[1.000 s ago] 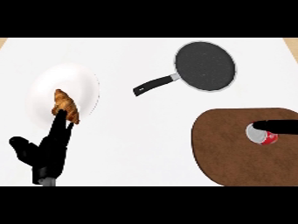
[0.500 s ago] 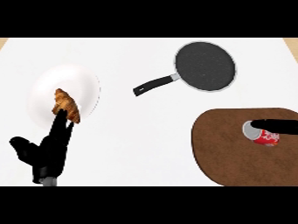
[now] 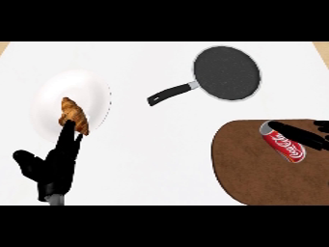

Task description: Pick the can from the cutting board and place it in the pan

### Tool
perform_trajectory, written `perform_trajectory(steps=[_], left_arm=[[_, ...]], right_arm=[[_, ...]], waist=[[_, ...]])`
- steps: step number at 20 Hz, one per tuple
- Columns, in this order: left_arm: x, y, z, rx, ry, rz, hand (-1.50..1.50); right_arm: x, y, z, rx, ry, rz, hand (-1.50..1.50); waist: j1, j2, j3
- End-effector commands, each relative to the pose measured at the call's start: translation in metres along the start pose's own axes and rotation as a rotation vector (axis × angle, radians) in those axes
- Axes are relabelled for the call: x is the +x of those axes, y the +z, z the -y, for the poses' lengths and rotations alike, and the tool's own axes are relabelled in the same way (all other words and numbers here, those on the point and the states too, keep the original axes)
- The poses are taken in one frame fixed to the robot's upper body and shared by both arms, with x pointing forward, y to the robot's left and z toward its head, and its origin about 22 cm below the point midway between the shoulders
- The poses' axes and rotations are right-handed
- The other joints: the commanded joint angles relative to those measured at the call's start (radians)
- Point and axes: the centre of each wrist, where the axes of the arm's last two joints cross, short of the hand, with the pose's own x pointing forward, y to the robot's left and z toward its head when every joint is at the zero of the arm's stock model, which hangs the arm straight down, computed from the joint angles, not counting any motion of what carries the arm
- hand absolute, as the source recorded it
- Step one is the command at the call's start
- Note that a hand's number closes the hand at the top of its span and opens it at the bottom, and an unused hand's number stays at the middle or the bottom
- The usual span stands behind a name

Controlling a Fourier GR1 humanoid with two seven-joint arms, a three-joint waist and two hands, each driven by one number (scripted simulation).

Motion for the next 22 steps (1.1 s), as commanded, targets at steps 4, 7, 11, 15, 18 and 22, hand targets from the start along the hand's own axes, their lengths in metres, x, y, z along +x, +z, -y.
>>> perform_trajectory(steps=[4,7,11,15,18,22], left_arm=[[-0.015,0.002,-0.005,0.009,-0.005,-0.079,0.0],[-0.01,0.003,0.001,0.013,-0.006,-0.069,0.0],[-0.02,-0.004,-0.026,-0.002,0.0,-0.088,0.0],[0.001,-0.009,0.018,-0.093,-0.02,-0.047,0.0],[0.007,-0.008,0.023,-0.161,-0.042,-0.002,0.0],[0.015,-0.013,0.038,-0.206,-0.041,-0.003,0.0]], right_arm=[[-0.01,-0.006,-0.015,-0.06,0.084,0.071,1.5],[-0.025,-0.025,-0.018,-0.082,0.074,0.064,1.5],[-0.007,-0.012,-0.015,-0.089,0.085,0.065,1.5],[0.112,0.032,-0.05,-0.118,0.007,0.007,1.5],[0.134,0.035,-0.053,-0.113,-0.049,-0.03,1.5],[0.174,0.045,-0.047,-0.212,-0.038,-0.055,1.5]], waist=[[-0.004,0.011,-0.006],[-0.003,0.012,-0.005],[-0.004,0.012,-0.006],[0.108,0.041,-0.008],[0.2,0.077,-0.009],[0.22,0.085,-0.012]])
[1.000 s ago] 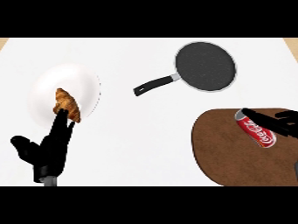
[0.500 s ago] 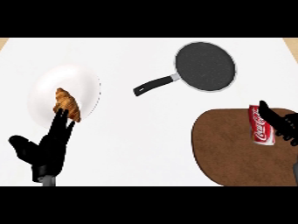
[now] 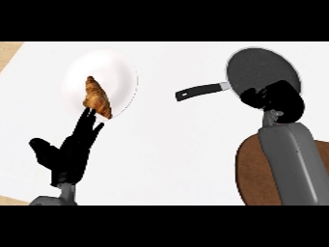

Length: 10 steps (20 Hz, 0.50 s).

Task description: Pick the can from the cutting board and place it in the pan

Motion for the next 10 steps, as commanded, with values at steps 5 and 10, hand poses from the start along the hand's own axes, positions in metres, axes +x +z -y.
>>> perform_trajectory(steps=[5,10], left_arm=[[-0.007,-0.003,0.015,-0.054,-0.029,-0.054,0.0],[-0.003,-0.007,0.017,-0.061,-0.03,-0.056,0.0]], right_arm=[[0.077,0.013,0.03,-0.347,0.038,-0.133,1.5],[0.108,0.022,0.06,-0.595,0.029,-0.156,1.5]], waist=[[0.056,0.016,-0.01],[0.058,0.011,-0.011]])
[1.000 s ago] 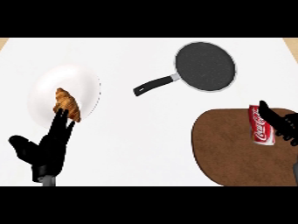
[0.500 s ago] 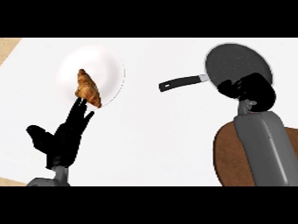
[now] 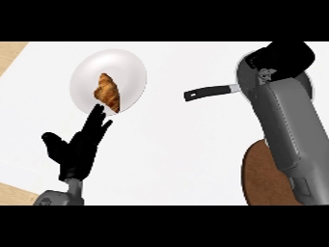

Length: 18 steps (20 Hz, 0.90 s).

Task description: Pick the can from the cutting board and place it in the pan

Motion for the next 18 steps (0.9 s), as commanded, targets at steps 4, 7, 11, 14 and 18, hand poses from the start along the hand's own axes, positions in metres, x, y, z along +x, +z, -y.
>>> perform_trajectory(steps=[4,7,11,14,18], left_arm=[[-0.006,-0.002,-0.001,0.015,-0.008,-0.059,0.0],[-0.012,0.002,0.003,0.02,-0.004,-0.076,0.0],[-0.009,0.002,0.001,0.038,-0.003,-0.067,0.0],[-0.008,0.002,-0.006,0.06,0.001,-0.062,0.0],[-0.011,0.006,-0.003,0.068,0.009,-0.07,0.0]], right_arm=[[0.047,0.008,0.042,-0.255,-0.047,-0.231,1.5],[0.055,0.005,0.047,-0.277,-0.049,-0.282,1.5],[0.066,0.006,0.06,-0.306,-0.109,-0.299,1.5],[0.064,-0.001,0.055,-0.329,-0.13,-0.322,1.5],[0.06,-0.013,0.05,-0.382,-0.104,-0.352,1.5]], waist=[[-0.007,0.0,0.0],[-0.025,-0.002,0.003],[-0.037,-0.003,0.005],[-0.06,0.0,0.006],[-0.073,0.001,0.007]])
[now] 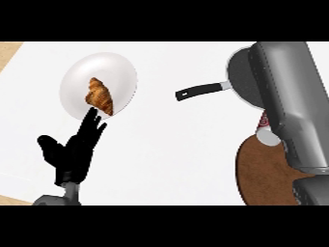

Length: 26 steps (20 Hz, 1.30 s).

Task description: Pick the can from the cutting board and place it in the pan

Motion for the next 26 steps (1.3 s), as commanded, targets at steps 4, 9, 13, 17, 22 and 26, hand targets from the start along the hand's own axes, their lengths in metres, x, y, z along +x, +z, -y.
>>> perform_trajectory(steps=[4,9,13,17,22,26], left_arm=[[-0.01,0.003,-0.003,0.054,0.026,-0.057,0.0],[-0.011,0.004,0.0,0.087,0.017,-0.042,0.0],[-0.012,0.007,-0.004,0.081,0.025,-0.057,0.0],[-0.013,0.01,-0.013,0.122,0.026,-0.055,0.0],[-0.012,0.01,-0.016,0.111,0.039,-0.07,0.0],[-0.022,0.017,-0.017,0.103,0.04,-0.071,0.0]], right_arm=[[-0.005,0.0,-0.028,-0.062,0.003,-0.263,1.5],[-0.019,-0.017,-0.046,-0.087,0.028,-0.296,1.5],[-0.044,-0.033,-0.07,-0.067,-0.05,-0.329,1.5],[-0.068,-0.031,-0.1,-0.063,-0.044,-0.333,1.5],[-0.098,-0.036,-0.135,0.183,0.047,-0.479,-1.5],[-0.117,-0.05,-0.147,0.115,0.004,-0.427,-1.5]], waist=[[-0.051,-0.003,-0.003],[-0.08,-0.009,-0.002],[-0.098,-0.009,0.001],[-0.109,-0.019,0.001],[-0.112,-0.016,0.002],[-0.095,-0.015,0.001]])
